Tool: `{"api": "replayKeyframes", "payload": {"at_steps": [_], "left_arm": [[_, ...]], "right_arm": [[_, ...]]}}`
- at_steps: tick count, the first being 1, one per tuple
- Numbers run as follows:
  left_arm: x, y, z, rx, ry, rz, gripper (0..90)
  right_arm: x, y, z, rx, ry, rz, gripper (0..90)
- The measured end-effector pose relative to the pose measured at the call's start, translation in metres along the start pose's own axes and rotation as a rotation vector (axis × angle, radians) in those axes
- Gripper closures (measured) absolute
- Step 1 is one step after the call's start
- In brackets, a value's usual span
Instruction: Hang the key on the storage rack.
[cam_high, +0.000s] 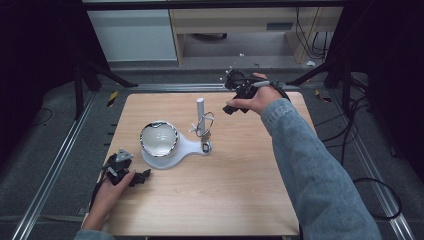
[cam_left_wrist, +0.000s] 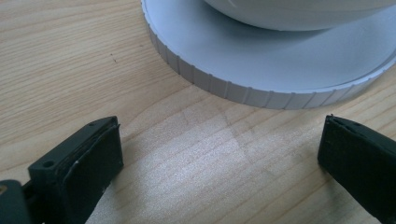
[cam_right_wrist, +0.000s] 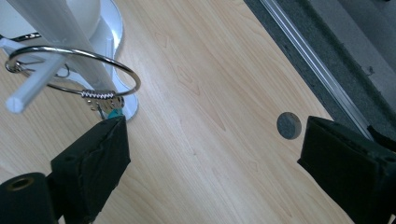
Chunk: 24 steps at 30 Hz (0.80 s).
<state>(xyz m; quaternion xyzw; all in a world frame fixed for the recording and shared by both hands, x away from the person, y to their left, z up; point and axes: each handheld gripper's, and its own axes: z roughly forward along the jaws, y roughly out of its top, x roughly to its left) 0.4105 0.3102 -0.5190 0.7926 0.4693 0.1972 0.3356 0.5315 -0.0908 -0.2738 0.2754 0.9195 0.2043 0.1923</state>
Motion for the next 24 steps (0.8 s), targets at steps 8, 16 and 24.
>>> {"api": "replayKeyframes", "payload": {"at_steps": [8, 16, 24], "left_arm": [[0.000, 0.000, 0.000, -0.001, 0.000, 0.000, 0.0], [0.000, 0.000, 0.000, -0.001, 0.000, 0.000, 0.0], [0.000, 0.000, 0.000, 0.000, 0.000, -0.001, 0.0]], "right_arm": [[-0.010, -0.016, -0.003, 0.003, -0.014, 0.013, 5.9], [-0.017, -0.030, -0.008, -0.003, -0.024, 0.040, 5.7], [-0.024, -0.046, -0.011, 0.000, -0.042, 0.079, 8.2]]}}
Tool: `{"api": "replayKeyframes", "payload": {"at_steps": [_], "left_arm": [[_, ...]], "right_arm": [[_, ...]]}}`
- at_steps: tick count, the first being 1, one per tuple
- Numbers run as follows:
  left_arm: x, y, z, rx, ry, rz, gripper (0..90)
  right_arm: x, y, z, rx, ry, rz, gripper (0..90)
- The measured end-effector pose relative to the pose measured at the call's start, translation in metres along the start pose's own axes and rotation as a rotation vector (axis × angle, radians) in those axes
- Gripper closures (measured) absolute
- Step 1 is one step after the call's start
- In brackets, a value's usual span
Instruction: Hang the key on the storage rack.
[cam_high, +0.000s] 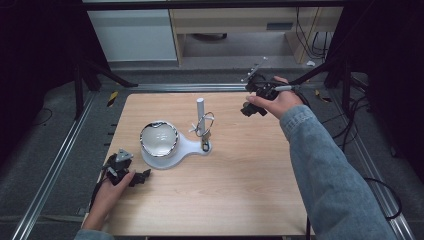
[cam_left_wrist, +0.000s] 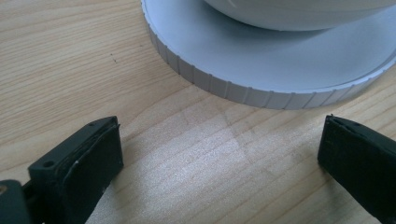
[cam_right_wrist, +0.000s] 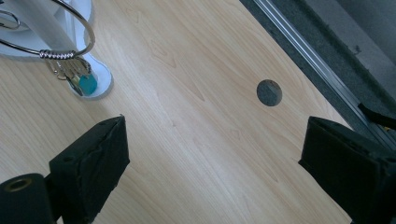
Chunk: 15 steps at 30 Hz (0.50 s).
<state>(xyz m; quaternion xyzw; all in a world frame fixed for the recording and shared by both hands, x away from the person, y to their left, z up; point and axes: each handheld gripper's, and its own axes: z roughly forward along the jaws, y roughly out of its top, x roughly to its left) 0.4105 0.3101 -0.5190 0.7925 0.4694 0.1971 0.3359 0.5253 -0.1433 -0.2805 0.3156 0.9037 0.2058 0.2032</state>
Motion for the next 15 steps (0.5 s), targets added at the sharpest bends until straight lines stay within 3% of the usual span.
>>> {"api": "replayKeyframes", "payload": {"at_steps": [15], "left_arm": [[0.000, 0.000, 0.000, 0.000, 0.000, 0.000, 0.0]], "right_arm": [[-0.012, -0.037, 0.000, -0.017, -0.036, 0.035, 11.0]]}}
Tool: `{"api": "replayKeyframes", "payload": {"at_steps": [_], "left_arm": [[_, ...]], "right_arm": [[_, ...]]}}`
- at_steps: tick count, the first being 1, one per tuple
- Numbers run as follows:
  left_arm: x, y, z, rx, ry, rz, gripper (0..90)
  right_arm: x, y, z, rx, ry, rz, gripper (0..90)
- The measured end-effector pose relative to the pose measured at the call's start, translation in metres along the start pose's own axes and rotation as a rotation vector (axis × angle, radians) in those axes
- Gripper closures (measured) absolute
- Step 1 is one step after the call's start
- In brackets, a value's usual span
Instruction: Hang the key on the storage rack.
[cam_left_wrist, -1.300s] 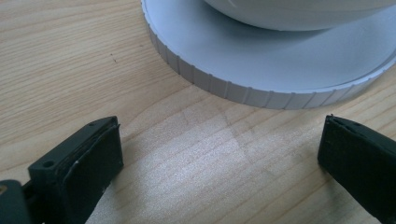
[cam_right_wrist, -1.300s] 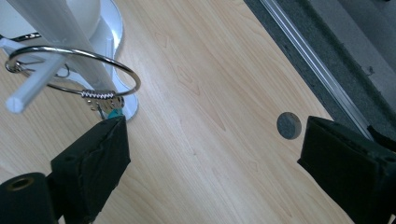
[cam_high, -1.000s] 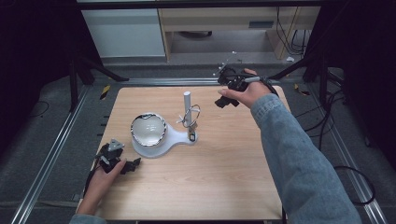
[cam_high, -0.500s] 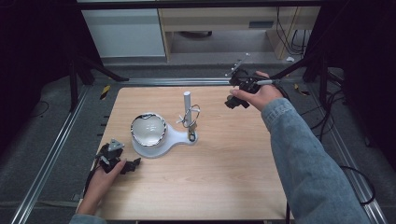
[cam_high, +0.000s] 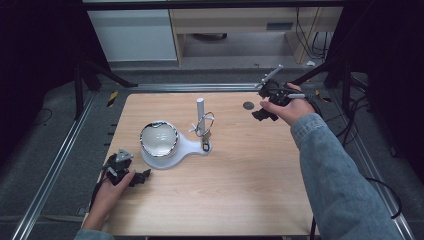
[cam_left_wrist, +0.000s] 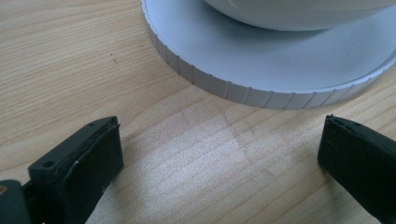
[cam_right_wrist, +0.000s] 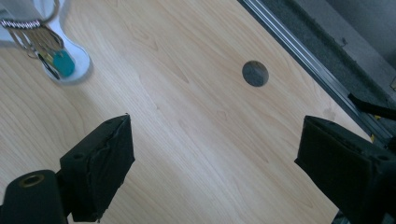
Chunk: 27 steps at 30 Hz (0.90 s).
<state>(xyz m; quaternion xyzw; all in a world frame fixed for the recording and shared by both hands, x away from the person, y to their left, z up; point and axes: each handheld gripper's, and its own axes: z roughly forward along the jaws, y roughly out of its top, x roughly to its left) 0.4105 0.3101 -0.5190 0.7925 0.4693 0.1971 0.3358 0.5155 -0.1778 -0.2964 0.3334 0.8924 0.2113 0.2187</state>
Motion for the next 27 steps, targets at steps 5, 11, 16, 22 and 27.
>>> {"api": "replayKeyframes", "payload": {"at_steps": [5, 11, 16, 22, 27], "left_arm": [[0.000, 0.000, 0.000, -0.006, -0.001, -0.005, 0.0], [0.000, 0.000, 0.000, -0.006, -0.001, -0.004, 0.0], [0.000, 0.000, 0.000, -0.006, -0.001, -0.006, 0.0], [0.000, 0.000, 0.000, -0.004, 0.000, -0.004, 0.0], [0.000, 0.000, 0.000, -0.003, 0.000, -0.003, 0.0]], "right_arm": [[-0.004, -0.016, 0.002, -0.003, -0.005, 0.019, 12.3], [-0.008, -0.034, 0.007, -0.002, -0.010, 0.035, 13.4], [-0.009, -0.050, 0.012, -0.002, -0.012, 0.041, 14.6], [-0.008, -0.069, 0.021, 0.008, -0.023, 0.036, 16.0], [-0.007, -0.085, 0.030, 0.008, -0.023, 0.040, 16.8]]}}
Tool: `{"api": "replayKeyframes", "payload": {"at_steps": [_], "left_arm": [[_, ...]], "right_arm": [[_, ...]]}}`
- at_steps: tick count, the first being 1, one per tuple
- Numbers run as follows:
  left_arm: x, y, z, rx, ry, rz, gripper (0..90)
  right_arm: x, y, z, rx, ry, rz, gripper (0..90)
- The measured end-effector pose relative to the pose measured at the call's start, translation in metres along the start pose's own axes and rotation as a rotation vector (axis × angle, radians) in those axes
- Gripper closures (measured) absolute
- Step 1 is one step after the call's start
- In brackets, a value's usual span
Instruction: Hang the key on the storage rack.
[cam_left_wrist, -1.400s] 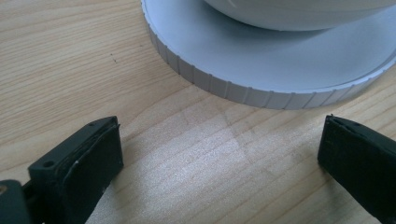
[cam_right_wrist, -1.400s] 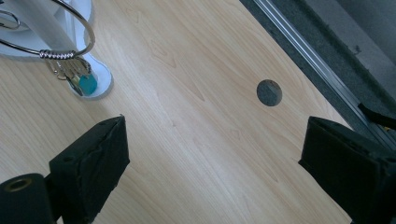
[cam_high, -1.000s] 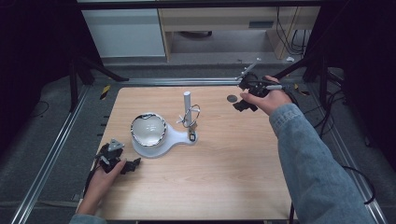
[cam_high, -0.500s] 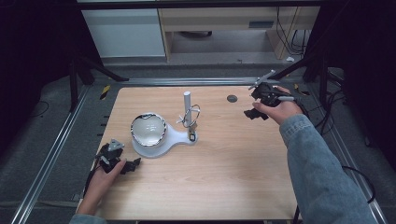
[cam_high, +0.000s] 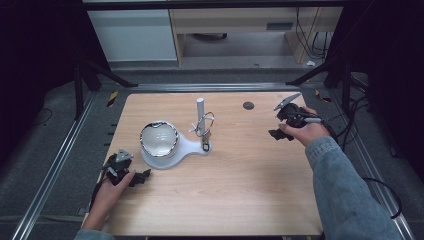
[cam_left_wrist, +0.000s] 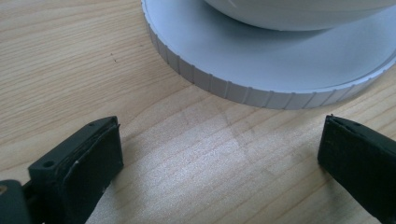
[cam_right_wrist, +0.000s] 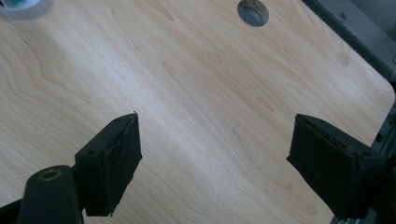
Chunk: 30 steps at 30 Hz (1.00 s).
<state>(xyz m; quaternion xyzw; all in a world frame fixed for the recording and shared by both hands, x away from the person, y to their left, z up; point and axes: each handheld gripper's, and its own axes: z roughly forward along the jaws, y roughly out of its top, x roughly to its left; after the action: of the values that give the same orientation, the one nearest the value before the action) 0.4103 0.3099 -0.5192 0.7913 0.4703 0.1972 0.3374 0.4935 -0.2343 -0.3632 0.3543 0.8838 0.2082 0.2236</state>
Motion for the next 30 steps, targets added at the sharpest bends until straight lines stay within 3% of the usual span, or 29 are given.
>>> {"api": "replayKeyframes", "payload": {"at_steps": [19, 23, 30], "left_arm": [[0.000, 0.000, 0.000, 0.000, 0.001, -0.001, 0.0], [0.000, 0.000, 0.000, 0.000, 0.001, -0.001, 0.0], [0.000, 0.000, 0.000, 0.000, 0.002, -0.002, 0.0]], "right_arm": [[0.013, -0.057, 0.047, 0.036, 0.041, 0.047, 17.5], [0.012, -0.069, 0.057, 0.032, 0.045, 0.091, 17.4], [0.002, -0.088, 0.069, -0.043, -0.018, 0.209, 14.7]]}}
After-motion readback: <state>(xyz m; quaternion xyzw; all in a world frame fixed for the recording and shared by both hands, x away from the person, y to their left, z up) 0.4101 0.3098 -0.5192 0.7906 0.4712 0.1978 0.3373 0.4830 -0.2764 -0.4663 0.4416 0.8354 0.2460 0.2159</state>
